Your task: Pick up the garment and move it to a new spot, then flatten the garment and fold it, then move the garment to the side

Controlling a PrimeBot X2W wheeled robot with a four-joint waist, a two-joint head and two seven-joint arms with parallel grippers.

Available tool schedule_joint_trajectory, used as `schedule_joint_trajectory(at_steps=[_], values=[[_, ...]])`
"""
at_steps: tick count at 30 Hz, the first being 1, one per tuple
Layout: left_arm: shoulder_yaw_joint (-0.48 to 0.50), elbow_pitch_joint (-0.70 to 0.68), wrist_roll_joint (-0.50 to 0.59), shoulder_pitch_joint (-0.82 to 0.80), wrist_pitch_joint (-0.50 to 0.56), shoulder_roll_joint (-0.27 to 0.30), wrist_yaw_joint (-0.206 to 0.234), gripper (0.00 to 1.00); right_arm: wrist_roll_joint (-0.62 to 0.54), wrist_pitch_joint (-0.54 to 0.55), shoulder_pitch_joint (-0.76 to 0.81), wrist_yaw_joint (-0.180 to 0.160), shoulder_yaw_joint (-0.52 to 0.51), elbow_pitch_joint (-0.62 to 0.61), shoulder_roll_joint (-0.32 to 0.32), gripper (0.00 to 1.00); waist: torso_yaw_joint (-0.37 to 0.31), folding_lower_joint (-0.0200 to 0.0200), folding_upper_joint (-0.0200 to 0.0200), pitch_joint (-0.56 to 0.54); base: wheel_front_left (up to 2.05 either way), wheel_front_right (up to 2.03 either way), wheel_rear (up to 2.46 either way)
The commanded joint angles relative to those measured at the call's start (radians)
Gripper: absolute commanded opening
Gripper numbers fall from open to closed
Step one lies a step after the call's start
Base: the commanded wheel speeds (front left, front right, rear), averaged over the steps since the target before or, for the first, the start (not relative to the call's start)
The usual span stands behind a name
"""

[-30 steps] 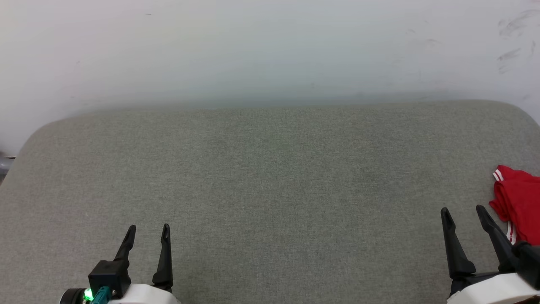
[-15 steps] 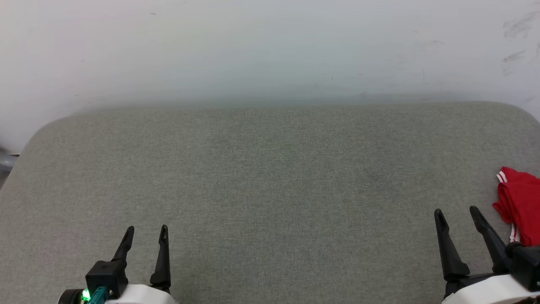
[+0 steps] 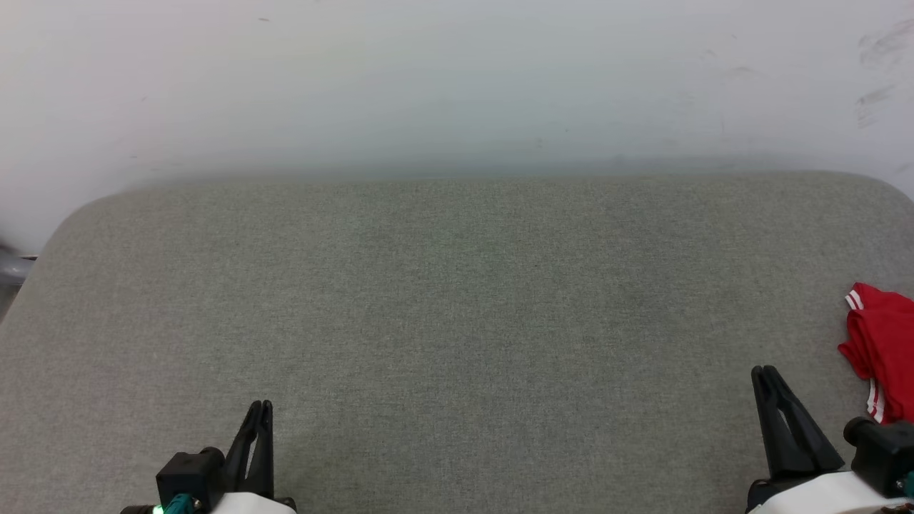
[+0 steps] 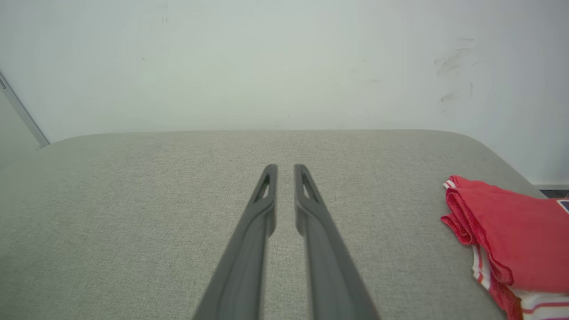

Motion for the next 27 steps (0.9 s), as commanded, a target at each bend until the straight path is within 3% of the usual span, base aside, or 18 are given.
schedule_joint_trajectory(at_steps=[1,27], values=[[0.008,0.003,-0.022,-0.01,0.009,0.0,-0.002,0.0,0.024,-0.003,-0.002,0.0,0.003,-0.001,0.0,0.0,0.0,0.0,-0.0001,0.0,0.0,0.0,0.0],[0.051,0.013,-0.48,-0.061,0.126,-0.021,-0.036,0.0,0.515,0.009,-0.094,0.0,0.01,0.14,-0.017,0.0,0.002,0.0,-0.0001,0.002,0.0,0.0,0.0]])
